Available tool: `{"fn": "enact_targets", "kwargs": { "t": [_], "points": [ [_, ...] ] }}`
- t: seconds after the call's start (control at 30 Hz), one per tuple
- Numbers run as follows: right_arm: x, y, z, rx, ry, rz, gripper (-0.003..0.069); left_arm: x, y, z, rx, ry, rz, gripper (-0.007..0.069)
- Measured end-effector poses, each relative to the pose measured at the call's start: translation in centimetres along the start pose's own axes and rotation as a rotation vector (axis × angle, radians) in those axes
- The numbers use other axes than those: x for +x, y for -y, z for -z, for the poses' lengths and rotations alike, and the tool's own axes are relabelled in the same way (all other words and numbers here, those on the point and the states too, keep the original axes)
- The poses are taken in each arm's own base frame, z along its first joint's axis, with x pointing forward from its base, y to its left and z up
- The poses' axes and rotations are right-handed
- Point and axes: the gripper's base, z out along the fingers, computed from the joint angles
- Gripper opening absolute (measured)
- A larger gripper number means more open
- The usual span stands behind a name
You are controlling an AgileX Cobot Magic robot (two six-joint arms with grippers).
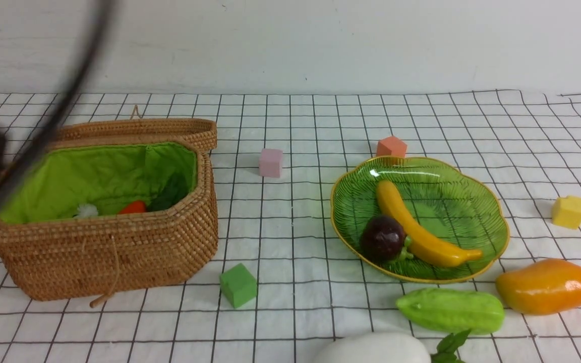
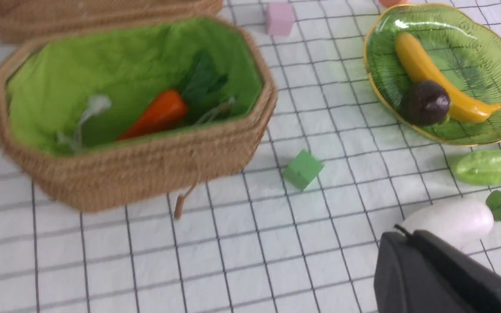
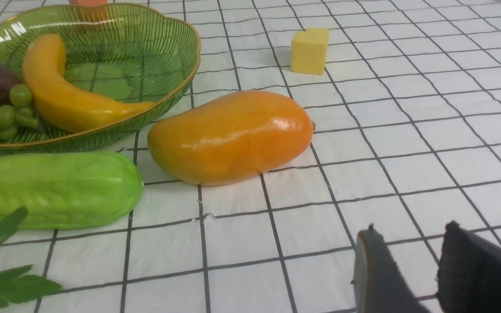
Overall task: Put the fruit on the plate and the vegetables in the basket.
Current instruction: Use the right arm to grab a mango and put it into the right plate
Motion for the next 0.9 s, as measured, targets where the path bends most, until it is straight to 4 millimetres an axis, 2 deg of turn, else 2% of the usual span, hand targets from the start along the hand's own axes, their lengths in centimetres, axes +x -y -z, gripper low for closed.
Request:
{"fn": "enact_targets", "kwargs": {
  "t": [0.07,0.1,0.13,0.17,0.33,0.53,0.9],
  "points": [
    [0.0,0.0,0.0,0.0,0.0,0.0,0.0243,4.7,-3.0,1.2,0.018,0.027,0.065,-0.0013],
    [0.0,0.0,0.0,0.0,0.0,0.0,0.0243,4.7,-3.0,1.2,0.019,0.029,0.069,-0.0013],
    [0.0,0.0,0.0,0.0,0.0,0.0,0.0243,7.5,-4.3,1.2,0.044,0.042,0.108,-0.0013],
    [0.0,0.0,0.0,0.0,0.0,0.0,0.0243,8.9,-4.9,1.1,0.066,0.047,0.134,-0.0013],
    [0.0,0.0,0.0,0.0,0.0,0.0,0.0243,13.7,-6.3,0.0,0.171,0.049,0.215,-0.0013],
    [0.0,0.0,0.0,0.0,0.0,0.0,0.0243,15.8,-6.9,-1.0,0.189,0.03,0.229,-0.0013],
    [0.0,0.0,0.0,0.0,0.0,0.0,0.0243,16.0,-7.4,-0.5,0.195,0.084,0.229,-0.0013]
  ]
}}
